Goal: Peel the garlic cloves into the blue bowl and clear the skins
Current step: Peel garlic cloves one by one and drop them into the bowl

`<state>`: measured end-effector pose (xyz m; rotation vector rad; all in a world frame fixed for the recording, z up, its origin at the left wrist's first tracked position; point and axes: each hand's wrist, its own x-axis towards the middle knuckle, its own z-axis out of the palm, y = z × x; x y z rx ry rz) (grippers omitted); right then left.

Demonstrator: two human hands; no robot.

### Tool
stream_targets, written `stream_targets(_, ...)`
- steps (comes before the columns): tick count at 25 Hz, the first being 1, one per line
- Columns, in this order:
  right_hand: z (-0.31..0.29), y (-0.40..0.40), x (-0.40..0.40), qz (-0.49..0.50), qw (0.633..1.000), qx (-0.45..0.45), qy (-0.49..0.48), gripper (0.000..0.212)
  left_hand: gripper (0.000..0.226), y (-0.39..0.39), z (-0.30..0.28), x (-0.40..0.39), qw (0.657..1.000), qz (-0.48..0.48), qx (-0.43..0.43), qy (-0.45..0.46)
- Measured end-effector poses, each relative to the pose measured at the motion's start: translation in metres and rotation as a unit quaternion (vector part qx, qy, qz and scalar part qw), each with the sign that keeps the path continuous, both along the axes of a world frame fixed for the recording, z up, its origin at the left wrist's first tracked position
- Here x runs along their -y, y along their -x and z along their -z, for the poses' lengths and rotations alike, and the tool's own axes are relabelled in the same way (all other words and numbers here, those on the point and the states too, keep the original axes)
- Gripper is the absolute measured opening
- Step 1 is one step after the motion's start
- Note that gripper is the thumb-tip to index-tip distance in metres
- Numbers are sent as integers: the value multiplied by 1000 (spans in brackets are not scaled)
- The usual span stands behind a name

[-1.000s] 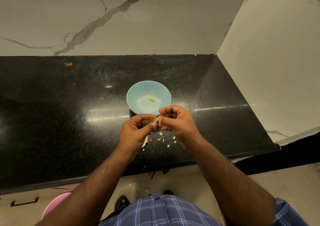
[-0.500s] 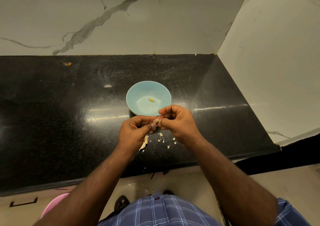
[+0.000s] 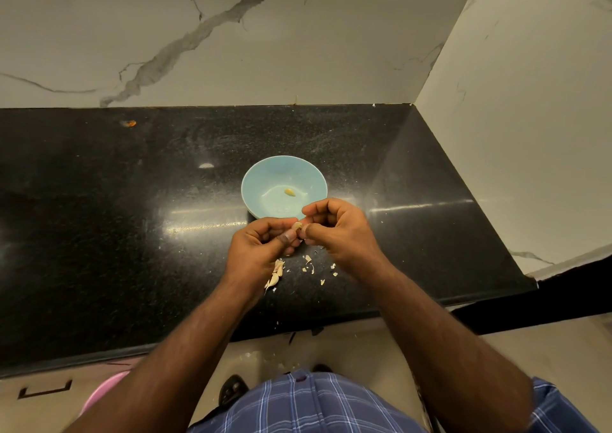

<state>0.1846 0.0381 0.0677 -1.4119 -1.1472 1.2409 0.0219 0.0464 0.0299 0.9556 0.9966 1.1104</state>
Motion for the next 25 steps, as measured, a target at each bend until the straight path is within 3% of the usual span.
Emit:
stream_targets(10,-1,-3,0,-19,998,-48,24,26,16,0,-2,4,1000,-2,-5,17)
stream_targets(19,13,5,4,6,994,102,25,15,12,-4,4,5,998,-18,-53,28)
stream_targets(25,15,-6,7,-26,963,266,39,12,13,-2,3,1,996,-31,-54,69)
